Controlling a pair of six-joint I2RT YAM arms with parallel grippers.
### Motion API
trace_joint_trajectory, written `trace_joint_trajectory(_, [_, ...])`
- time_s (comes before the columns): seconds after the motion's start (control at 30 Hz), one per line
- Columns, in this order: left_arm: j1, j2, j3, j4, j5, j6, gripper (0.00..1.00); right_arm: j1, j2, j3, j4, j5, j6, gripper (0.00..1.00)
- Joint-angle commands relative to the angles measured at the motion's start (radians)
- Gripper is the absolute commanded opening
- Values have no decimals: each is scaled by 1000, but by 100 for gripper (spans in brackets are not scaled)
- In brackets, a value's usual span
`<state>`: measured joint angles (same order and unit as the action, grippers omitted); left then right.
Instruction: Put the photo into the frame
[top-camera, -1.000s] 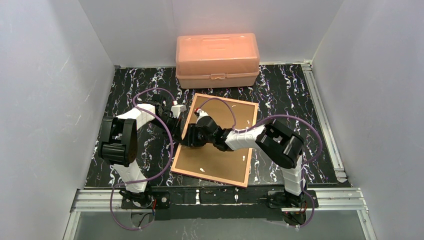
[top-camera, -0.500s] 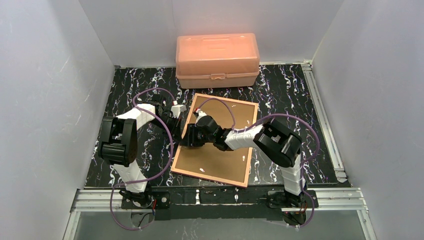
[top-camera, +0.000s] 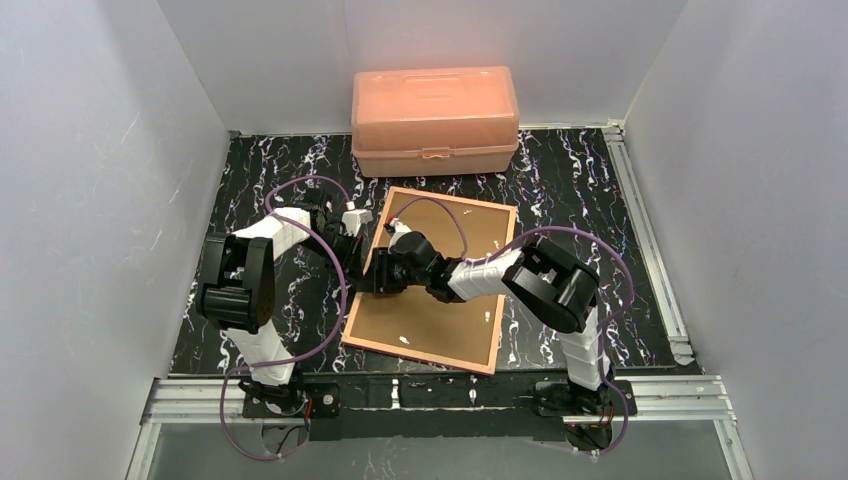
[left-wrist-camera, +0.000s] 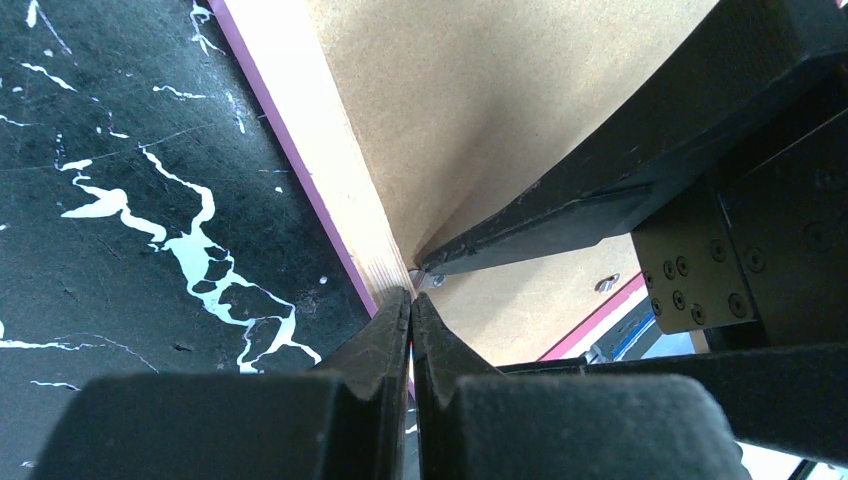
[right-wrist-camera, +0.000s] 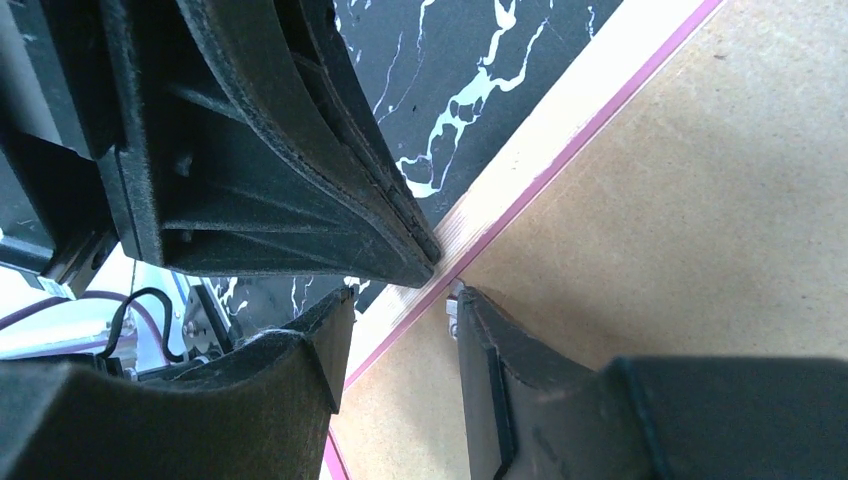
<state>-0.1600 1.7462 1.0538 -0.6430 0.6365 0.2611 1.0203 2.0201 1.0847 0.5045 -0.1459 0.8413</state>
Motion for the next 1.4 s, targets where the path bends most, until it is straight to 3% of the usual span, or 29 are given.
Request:
trace_joint_trajectory(0.0, [4,13,-11,5,-27,18,0,8,38,20,56,-61,-3,50])
trace_joint_trajectory(0.67, [5,3,2,1,-33,12,0,-8,30,35,72,-113,0,48])
trace_joint_trajectory(1.03, [50,2,163,-2,8,-73,0,-195,-148,31,-52,-127,-112,57])
trace_joint_trajectory(1.37, [50,196,291,96,83,-201,8,-324,-70,134,-129,-121,-189,66])
